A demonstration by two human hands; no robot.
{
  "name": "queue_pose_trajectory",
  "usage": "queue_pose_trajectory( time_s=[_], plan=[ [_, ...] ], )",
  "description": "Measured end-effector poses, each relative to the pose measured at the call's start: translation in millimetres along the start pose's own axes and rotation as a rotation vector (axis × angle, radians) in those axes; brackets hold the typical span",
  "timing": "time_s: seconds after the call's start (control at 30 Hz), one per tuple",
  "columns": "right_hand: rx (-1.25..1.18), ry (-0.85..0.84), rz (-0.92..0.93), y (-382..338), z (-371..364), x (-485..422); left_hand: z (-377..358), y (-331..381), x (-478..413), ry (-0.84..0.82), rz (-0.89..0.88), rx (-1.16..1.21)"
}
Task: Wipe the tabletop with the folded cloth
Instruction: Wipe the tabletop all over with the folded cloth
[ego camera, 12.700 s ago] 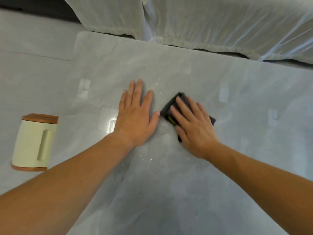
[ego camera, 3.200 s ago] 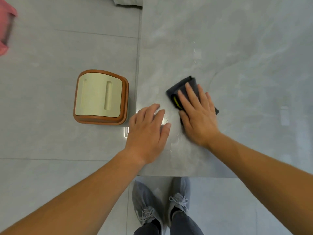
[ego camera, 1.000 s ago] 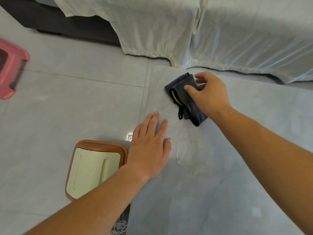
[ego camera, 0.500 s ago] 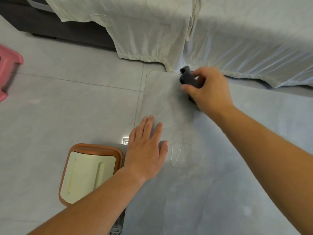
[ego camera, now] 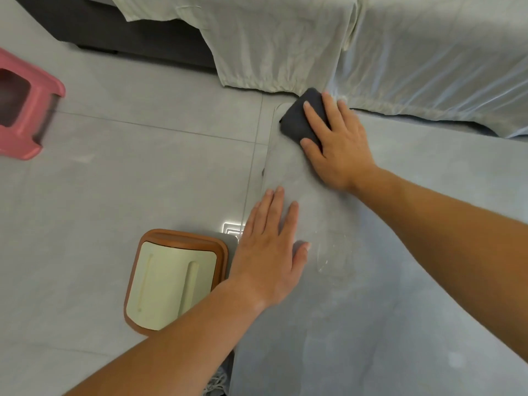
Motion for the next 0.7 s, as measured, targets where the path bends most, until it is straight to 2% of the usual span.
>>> queue_pose_trajectory(
  time_s=[0.1,0.2,0.27,0.33,0.43,0.47,0.53,0.6,0.7],
  plan=[
    [-0.022,0.041,-0.025,-17.1,-6.6,-6.0,-8.2,-2.2,13.3,0.057,0.003,0.021],
    [0.027,-0.063,0.260,-37.1,-25.7,44.3,-16.7,-1.9,28.6,0.082,-0.003,0.012],
    [0.053,-0.134,0.359,-27.3,-25.4,52.8,-18.9,-0.7,34.3,0.093,-0.002,0.010],
    [0.055,-0.079,0.294,-14.1,-15.5,27.6,-19.8,1.1,33.8,0.102,0.006,0.013],
    [-0.004,0.041,0.022,-10.0,-7.1,-6.9,-20.7,3.2,32.2,0.108,0.024,0.029],
    [-0.017,0.059,0.001,-17.2,-9.1,-5.4,-20.3,3.6,32.0,0.111,0.028,0.022],
    [-0.004,0.037,0.121,-34.2,-20.0,21.1,-18.9,5.2,33.3,0.109,0.032,0.006],
    [0.041,-0.058,0.291,-36.9,-32.2,62.8,-16.8,6.8,34.8,0.109,0.055,-0.004],
    [0.052,-0.086,0.286,-3.0,-24.2,86.7,-18.2,14.7,38.3,0.093,0.064,-0.034]
  ],
)
Point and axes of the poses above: each hand's wrist, its own x-axis away from the middle knuckle, its own z-axis out of the back of the hand, y = z × x, the point moved 5 cm from there along -x, towards the middle knuckle, and after that the axes turned 11 degrees about -x, right-handed, at the moved point
